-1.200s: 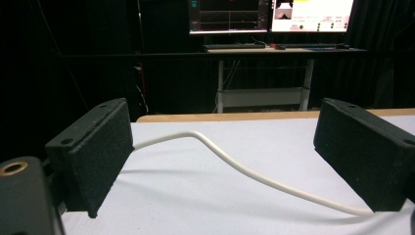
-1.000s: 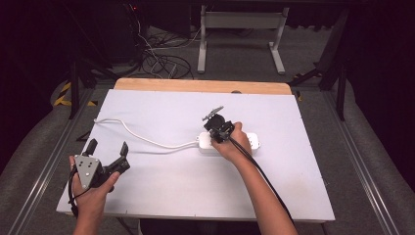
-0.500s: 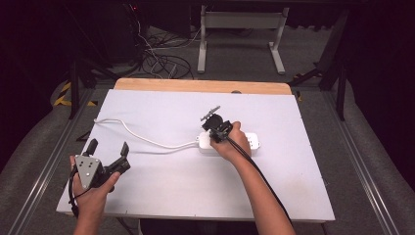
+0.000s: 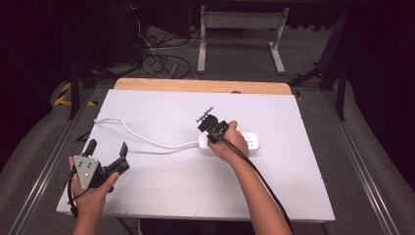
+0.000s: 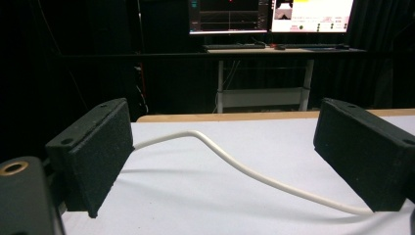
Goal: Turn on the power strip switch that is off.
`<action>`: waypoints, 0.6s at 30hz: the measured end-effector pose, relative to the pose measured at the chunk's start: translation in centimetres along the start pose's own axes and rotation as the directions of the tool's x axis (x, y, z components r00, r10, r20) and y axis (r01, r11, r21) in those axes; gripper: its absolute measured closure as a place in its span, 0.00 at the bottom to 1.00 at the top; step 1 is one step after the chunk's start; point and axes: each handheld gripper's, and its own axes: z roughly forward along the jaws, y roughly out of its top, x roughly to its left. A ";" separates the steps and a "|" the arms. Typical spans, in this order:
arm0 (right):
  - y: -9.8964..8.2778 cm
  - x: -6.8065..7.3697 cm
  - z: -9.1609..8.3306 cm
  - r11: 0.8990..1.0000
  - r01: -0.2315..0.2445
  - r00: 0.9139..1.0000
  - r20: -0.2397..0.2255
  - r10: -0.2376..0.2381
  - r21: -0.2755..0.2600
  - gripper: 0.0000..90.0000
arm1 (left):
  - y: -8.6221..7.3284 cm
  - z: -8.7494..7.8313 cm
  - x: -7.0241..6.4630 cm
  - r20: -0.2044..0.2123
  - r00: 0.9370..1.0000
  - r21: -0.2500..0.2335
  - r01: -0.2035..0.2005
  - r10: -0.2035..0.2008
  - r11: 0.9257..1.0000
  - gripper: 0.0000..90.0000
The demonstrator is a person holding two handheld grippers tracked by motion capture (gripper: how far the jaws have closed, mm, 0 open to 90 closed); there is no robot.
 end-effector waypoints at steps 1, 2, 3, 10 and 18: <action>0.0 0.0 0.0 1.000 0.004 1.000 0.001 -0.004 0.003 1.00 | 0.0 0.0 0.0 0.000 1.000 0.000 -0.001 0.001 1.000 0.09; 0.1 0.1 0.0 1.000 0.008 1.000 0.006 -0.008 0.005 1.00 | 0.0 0.0 0.0 0.000 1.000 0.000 0.000 0.000 1.000 0.09; 0.1 0.1 0.0 1.000 0.008 1.000 0.007 -0.008 0.005 1.00 | 0.0 0.0 0.0 0.000 1.000 0.001 -0.002 0.002 1.000 0.09; 0.0 -0.1 0.0 1.000 -0.007 1.000 -0.005 0.007 0.005 1.00 | 0.0 0.0 0.0 -0.001 1.000 0.001 -0.002 0.002 1.000 0.09; 0.1 -0.1 0.0 1.000 -0.011 1.000 -0.006 0.011 0.006 1.00 | 0.0 0.0 0.0 -0.001 1.000 0.002 -0.006 0.006 1.000 0.09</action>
